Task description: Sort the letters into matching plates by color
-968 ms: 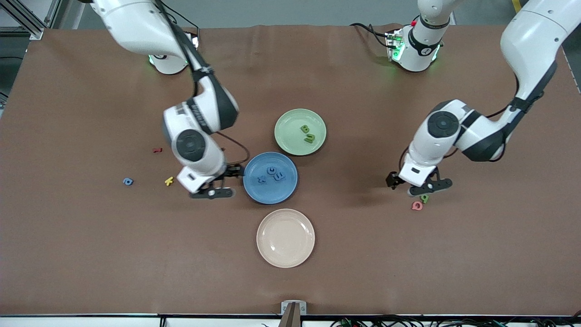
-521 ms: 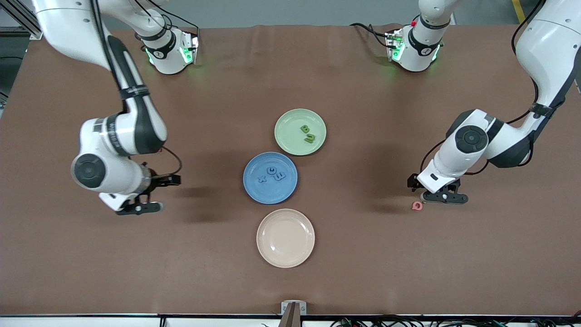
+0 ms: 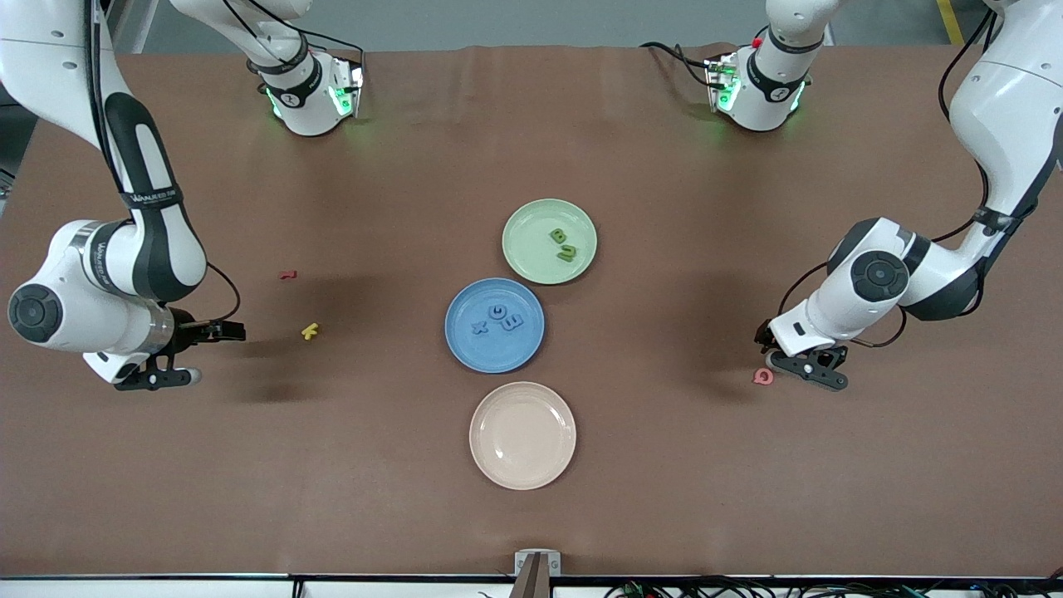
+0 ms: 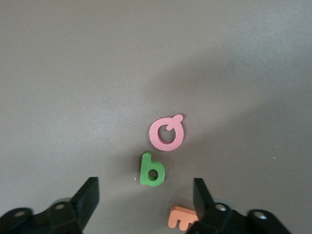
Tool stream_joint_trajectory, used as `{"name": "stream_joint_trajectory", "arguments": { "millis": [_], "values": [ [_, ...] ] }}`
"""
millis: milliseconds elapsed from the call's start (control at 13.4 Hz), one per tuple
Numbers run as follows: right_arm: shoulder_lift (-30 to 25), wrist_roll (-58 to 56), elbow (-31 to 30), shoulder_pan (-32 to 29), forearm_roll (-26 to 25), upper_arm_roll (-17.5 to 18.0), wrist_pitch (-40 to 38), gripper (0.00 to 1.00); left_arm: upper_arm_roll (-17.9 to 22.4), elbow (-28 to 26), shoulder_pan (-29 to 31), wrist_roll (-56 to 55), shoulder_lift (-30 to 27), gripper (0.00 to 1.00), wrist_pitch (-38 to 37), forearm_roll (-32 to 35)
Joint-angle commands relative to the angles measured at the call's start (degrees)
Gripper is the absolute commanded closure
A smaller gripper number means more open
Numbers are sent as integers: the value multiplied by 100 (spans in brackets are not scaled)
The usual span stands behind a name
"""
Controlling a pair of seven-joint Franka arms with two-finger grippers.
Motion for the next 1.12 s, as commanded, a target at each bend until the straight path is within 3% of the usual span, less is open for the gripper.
{"name": "stream_joint_trajectory", "arguments": {
  "millis": [0,596,1043],
  "values": [
    [-338,-73,-888,-180,-17,114,894,0,12,329,-22,747,296,24,9,-115],
    [-154,-82,-1303,-268,-26,114,1670,0,179,391,-39,1031,455,41,9,-406],
    [66,-161,-1382,-347,-26,114,2074,1,196,347,-83,1040,464,64,0,-397]
  ]
}}
